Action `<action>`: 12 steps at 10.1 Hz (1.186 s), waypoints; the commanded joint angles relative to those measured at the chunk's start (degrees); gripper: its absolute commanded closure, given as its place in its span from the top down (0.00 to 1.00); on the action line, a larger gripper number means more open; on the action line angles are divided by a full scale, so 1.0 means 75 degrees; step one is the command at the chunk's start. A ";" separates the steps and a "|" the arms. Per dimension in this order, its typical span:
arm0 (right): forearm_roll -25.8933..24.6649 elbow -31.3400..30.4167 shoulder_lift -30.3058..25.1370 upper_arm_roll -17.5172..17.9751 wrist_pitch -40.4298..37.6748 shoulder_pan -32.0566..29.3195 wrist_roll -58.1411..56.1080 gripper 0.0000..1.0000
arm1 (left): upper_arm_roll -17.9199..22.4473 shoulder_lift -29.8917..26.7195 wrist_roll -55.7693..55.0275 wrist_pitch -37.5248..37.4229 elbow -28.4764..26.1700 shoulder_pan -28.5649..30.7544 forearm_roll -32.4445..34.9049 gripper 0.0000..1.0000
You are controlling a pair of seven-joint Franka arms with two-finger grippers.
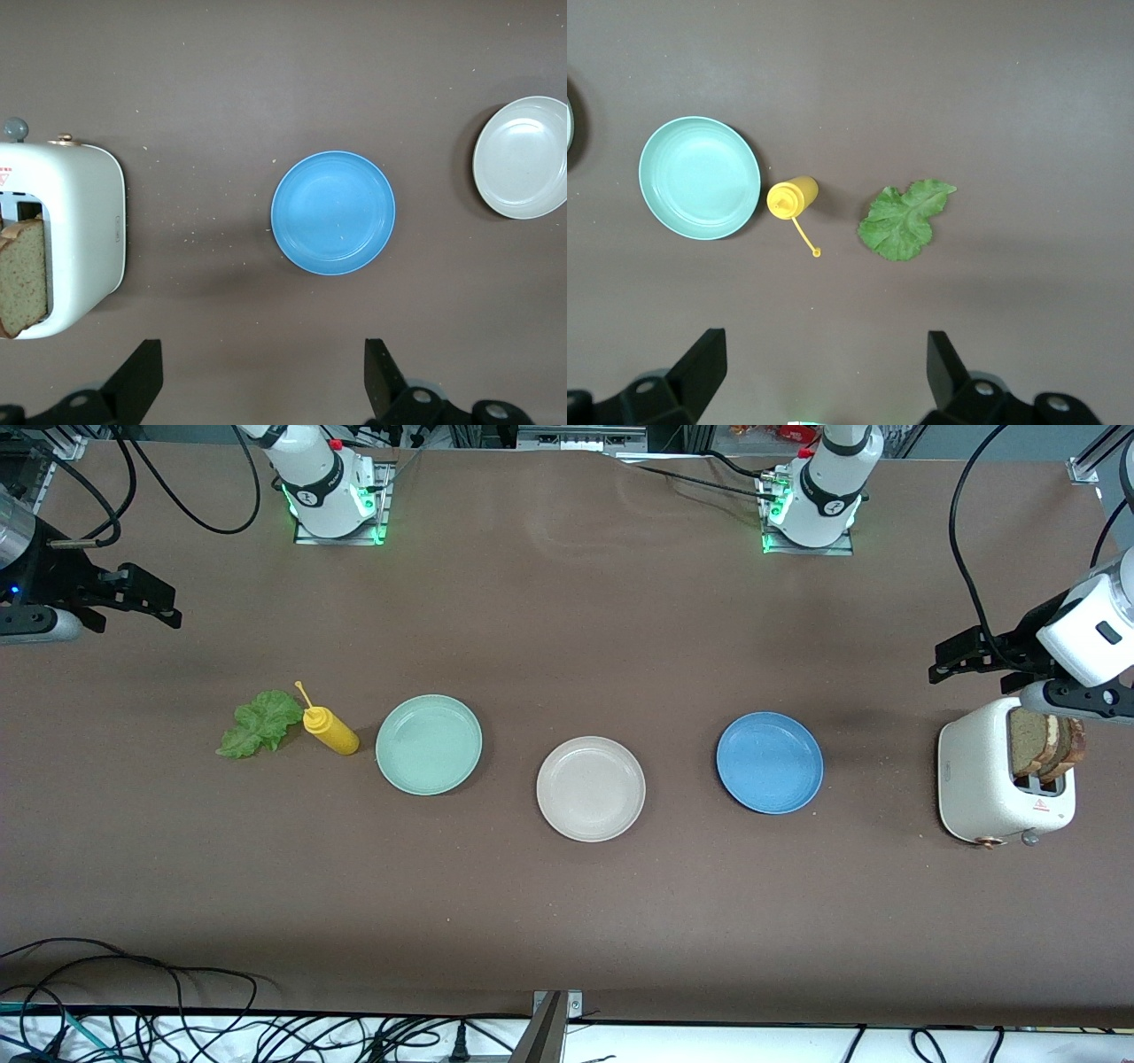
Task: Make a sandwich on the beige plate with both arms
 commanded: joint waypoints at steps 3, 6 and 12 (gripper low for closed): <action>-0.0128 0.0159 -0.0013 0.0123 -0.0235 -0.0008 0.0102 1.00 | 0.0039 0.0045 0.0035 0.0025 0.0087 -0.0051 -0.0020 1.00; -0.0128 0.0170 -0.0025 0.0123 -0.0224 -0.0008 0.0090 1.00 | 0.0039 0.0080 0.0035 0.0037 0.0087 -0.0039 -0.0020 1.00; -0.0140 0.0182 -0.0001 0.0111 -0.0189 -0.0020 0.0102 1.00 | 0.0028 0.0080 0.0035 0.0072 0.0087 -0.0039 -0.0020 1.00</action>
